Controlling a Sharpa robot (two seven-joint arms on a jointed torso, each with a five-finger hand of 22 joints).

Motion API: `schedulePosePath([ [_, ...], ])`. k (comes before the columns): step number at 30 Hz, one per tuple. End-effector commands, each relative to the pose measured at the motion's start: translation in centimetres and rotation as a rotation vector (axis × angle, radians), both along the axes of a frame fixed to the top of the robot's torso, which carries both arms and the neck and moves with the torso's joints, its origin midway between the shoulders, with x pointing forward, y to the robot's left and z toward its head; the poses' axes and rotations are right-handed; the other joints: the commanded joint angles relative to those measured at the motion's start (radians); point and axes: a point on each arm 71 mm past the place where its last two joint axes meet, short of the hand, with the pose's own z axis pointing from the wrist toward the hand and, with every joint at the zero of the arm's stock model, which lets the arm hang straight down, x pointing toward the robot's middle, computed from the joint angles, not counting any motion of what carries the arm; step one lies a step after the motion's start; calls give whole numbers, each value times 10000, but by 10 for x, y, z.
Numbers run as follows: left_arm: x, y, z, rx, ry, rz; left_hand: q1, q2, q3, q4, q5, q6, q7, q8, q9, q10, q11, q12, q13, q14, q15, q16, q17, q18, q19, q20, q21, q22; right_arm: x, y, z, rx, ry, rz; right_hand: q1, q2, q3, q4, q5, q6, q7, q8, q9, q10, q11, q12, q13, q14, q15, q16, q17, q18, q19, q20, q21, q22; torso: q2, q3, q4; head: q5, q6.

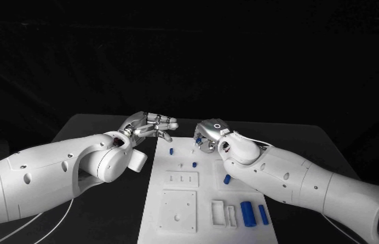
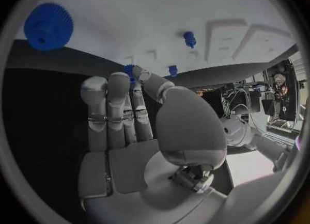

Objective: Assemble the parts on the task board

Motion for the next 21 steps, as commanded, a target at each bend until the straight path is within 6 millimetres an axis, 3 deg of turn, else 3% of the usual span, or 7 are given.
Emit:
schedulePosePath([
  [1,-1,-4,3,-19,-73,-241,-35,-56,11,36,-7,-9,66,5,10,-58,-14,-17,12,-48,9,61,-10,132,-33,14,42,11,1,2,0,-50,-145,43,59,-59,68,-17,86,82,-5,53,7,292,-250,65,32,-1,-52,-44,13,14,73,-12,-26,843,24,-17,21,0,-14],
  [7,-1,-5,4,-17,-97,-273,-28,-58,14,25,-5,-14,68,2,9,-80,-9,-17,12,-52,10,84,-27,136,-37,17,44,33,2,5,-1,-46,-148,64,56,-58,67,-17,107,76,-2,52,7,282,-246,63,31,-3,-52,-45,11,16,72,-13,-42,841,71,-47,48,-19,4],
  [13,0,-7,5,-11,-112,-288,-28,-58,14,25,-5,-14,68,2,9,-80,-9,-17,12,-52,10,84,-27,136,-37,17,44,33,2,9,-1,-42,-126,117,56,-59,61,-25,125,70,-1,54,6,276,-246,65,32,-2,-51,-44,10,15,79,-12,-32,845,81,-65,36,0,4],
  [21,0,-9,5,-15,-118,-324,-28,-58,14,25,-5,-14,68,2,9,-80,-9,-17,12,-52,10,84,-27,136,-37,17,44,33,5,9,-3,-91,-79,26,53,-51,58,-31,133,57,3,52,4,266,-242,65,31,-6,-50,-49,6,19,75,-11,-61,841,94,-72,53,35,18],
])
